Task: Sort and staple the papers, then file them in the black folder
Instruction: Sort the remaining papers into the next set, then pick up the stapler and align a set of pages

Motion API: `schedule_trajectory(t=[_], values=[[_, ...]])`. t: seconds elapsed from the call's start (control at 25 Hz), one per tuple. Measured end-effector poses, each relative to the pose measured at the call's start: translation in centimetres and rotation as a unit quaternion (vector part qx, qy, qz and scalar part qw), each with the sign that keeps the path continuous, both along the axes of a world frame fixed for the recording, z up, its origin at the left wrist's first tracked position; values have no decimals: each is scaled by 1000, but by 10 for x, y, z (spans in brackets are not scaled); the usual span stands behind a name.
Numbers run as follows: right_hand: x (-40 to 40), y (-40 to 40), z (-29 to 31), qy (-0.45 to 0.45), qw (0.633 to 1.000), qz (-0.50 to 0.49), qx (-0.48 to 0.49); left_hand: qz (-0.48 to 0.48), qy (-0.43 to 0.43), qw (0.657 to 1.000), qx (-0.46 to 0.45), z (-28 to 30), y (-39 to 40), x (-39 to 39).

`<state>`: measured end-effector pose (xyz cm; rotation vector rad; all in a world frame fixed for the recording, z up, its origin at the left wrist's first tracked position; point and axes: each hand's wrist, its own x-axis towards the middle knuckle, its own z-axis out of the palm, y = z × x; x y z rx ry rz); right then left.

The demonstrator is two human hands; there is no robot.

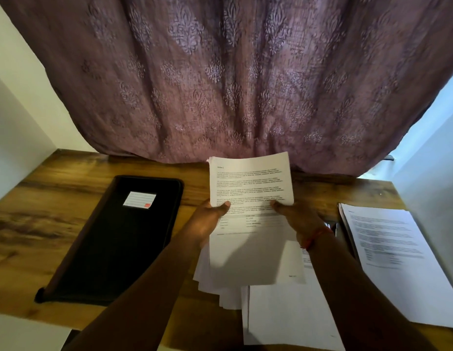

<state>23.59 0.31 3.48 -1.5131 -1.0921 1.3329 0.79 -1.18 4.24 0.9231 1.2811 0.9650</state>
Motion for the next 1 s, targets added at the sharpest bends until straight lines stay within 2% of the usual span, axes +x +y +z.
schedule_trajectory(t=[0.16,0.24,0.28,0.32,0.36,0.4,0.44,0.52,0.6,0.84,0.92,1.0], values=[[11,-10,-3,15,999,34,-25,35,30,999,18,-10,-9,5],[32,-15,-6,-33,999,-2,-7,55,53,997,27,-10,-14,10],[45,-17,-9,-130,990,-44,19,64,63,995,34,-10,-16,13],[61,-17,-17,-274,957,-85,40,69,68,995,40,-12,-17,15],[74,-19,-25,-402,907,-113,47,71,68,994,41,-14,-18,17],[85,-21,-35,-478,869,-123,32,72,69,994,39,-16,-20,18],[95,-23,-46,-507,855,-109,-4,73,72,994,37,-18,-22,21],[105,-24,-65,-514,855,-45,-56,73,76,994,27,-21,-25,28],[109,-24,-78,-527,848,-14,-53,75,80,994,22,-23,-29,33],[123,-9,-85,-464,883,-71,3,82,71,994,17,-30,-35,39],[125,-5,-72,-364,922,-126,28,83,68,994,25,-30,-40,41],[118,-5,-53,-176,965,-191,38,81,68,994,32,-30,-43,42]])
